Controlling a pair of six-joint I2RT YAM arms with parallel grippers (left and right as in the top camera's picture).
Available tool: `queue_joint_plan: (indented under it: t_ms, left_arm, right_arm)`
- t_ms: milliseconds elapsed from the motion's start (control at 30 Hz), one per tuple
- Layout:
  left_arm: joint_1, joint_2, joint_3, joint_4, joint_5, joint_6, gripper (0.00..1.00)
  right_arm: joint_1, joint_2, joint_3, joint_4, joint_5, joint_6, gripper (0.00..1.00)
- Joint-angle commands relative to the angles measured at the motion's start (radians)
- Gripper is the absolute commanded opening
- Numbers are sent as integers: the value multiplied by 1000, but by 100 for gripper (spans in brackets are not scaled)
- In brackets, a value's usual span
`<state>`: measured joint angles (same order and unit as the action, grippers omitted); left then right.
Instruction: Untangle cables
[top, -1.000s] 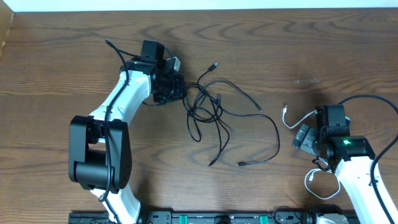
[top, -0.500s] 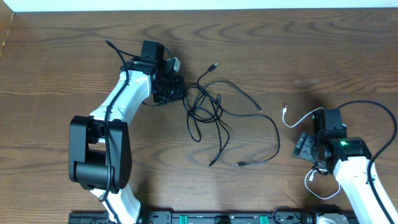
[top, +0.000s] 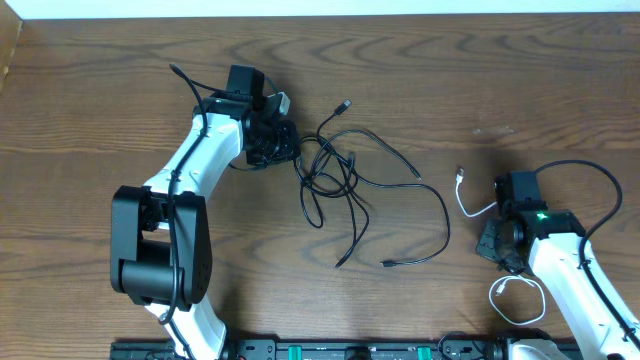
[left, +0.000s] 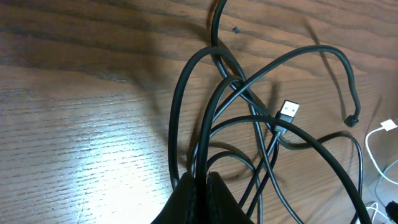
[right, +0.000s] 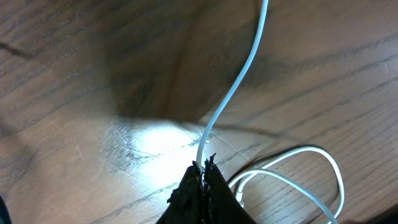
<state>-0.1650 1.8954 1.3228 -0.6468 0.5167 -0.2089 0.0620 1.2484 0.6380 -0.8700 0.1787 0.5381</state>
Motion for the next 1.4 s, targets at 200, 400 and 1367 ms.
queue_joint_plan:
  t_ms: [200,400,1367]
  left_arm:
    - [0,-20,16,-3,-13,10,8]
    - [0,-20,16,-3,-13,10,8]
    - [0,-20,16,18,-81,10,8]
  right_arm:
    - [-5,-1,254,55,-192,-1,1]
    - [-7,-1,528,49,-11,-50,1]
    - [-8,180,504,-425,-296,-352,99]
